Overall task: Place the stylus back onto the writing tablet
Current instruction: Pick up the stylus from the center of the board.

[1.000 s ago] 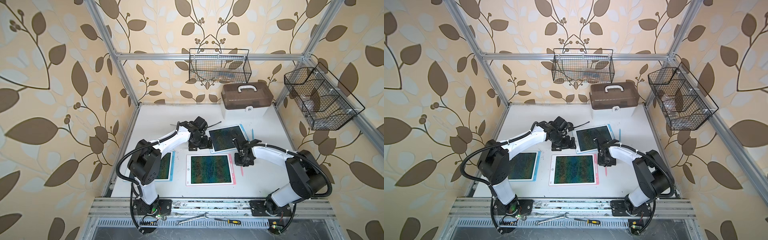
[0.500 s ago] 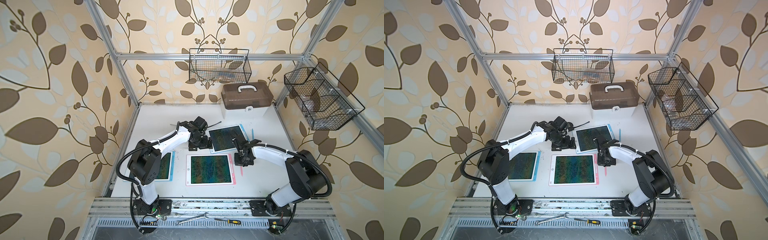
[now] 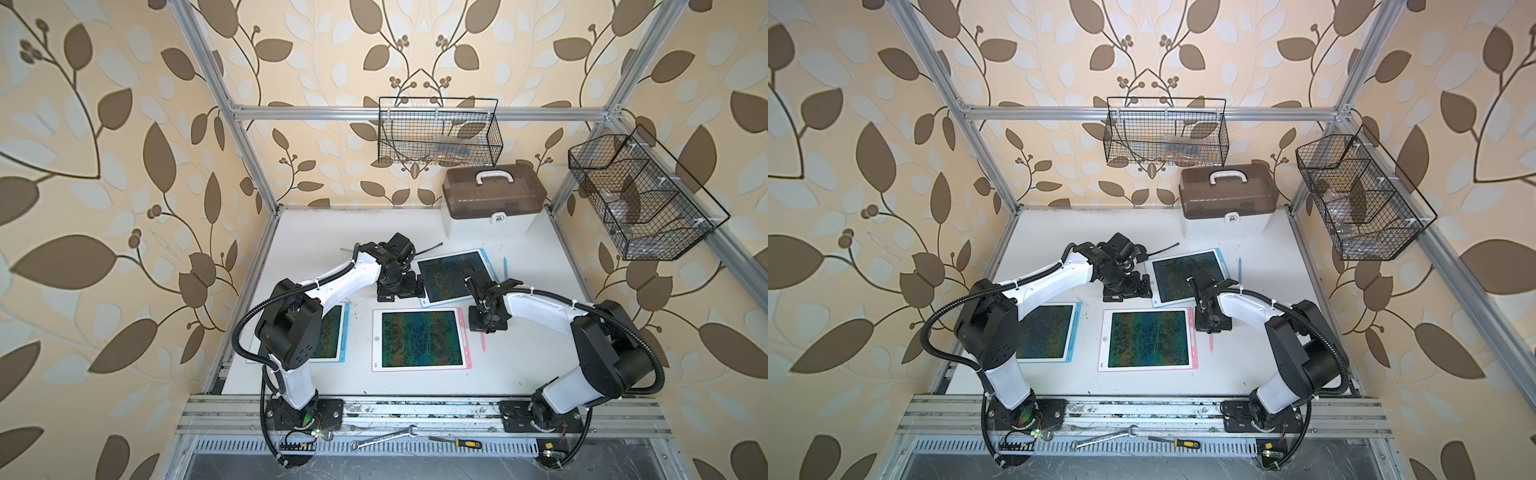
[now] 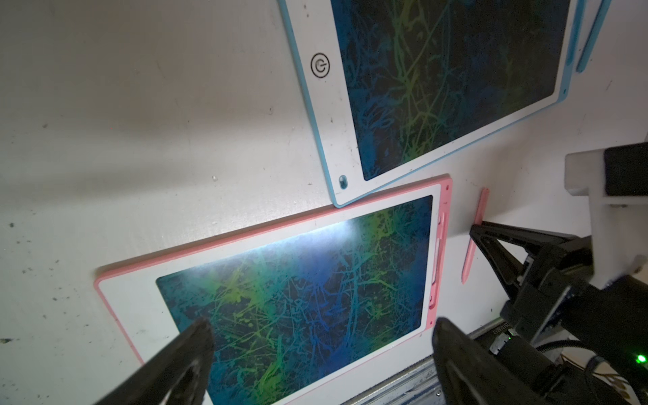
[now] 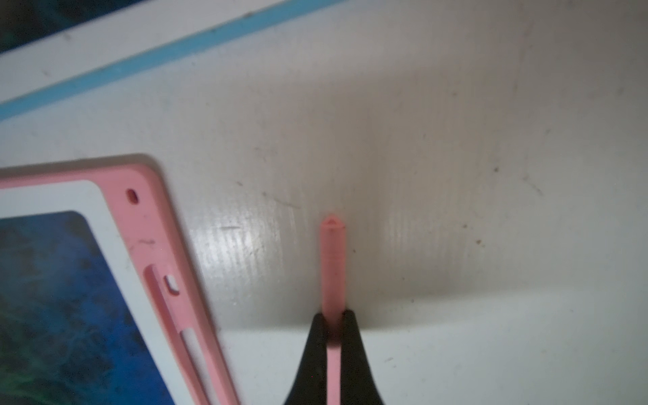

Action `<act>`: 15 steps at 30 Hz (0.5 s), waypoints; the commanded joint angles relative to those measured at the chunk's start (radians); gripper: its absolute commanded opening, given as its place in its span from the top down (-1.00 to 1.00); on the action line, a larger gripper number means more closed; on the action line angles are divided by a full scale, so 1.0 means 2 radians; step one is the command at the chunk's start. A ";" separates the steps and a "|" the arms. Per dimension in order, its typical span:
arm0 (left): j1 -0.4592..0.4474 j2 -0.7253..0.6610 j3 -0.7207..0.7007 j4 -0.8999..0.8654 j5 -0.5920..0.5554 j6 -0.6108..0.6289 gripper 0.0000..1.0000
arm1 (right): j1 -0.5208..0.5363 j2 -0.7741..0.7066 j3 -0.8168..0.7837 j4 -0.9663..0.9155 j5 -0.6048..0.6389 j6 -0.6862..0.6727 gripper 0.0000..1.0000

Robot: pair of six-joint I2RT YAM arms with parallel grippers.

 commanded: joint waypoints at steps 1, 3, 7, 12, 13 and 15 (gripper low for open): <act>0.005 -0.010 0.008 -0.002 0.005 0.000 -0.95 | 0.006 -0.007 -0.013 -0.012 0.006 -0.003 1.00; 0.005 -0.008 0.010 -0.002 0.006 0.000 -0.95 | 0.008 -0.013 -0.015 -0.008 0.004 -0.001 1.00; 0.005 -0.005 0.014 -0.003 0.005 0.001 -0.95 | 0.011 -0.016 -0.017 -0.006 0.001 0.003 1.00; 0.005 -0.005 0.014 -0.004 0.005 0.001 -0.95 | 0.017 -0.017 -0.016 -0.006 0.003 0.006 1.00; 0.005 -0.005 0.013 -0.003 0.005 0.001 -0.95 | 0.017 -0.018 -0.016 -0.007 0.003 0.007 1.00; 0.005 -0.005 0.013 -0.003 0.004 0.002 -0.95 | 0.019 -0.021 -0.016 -0.006 0.003 0.008 1.00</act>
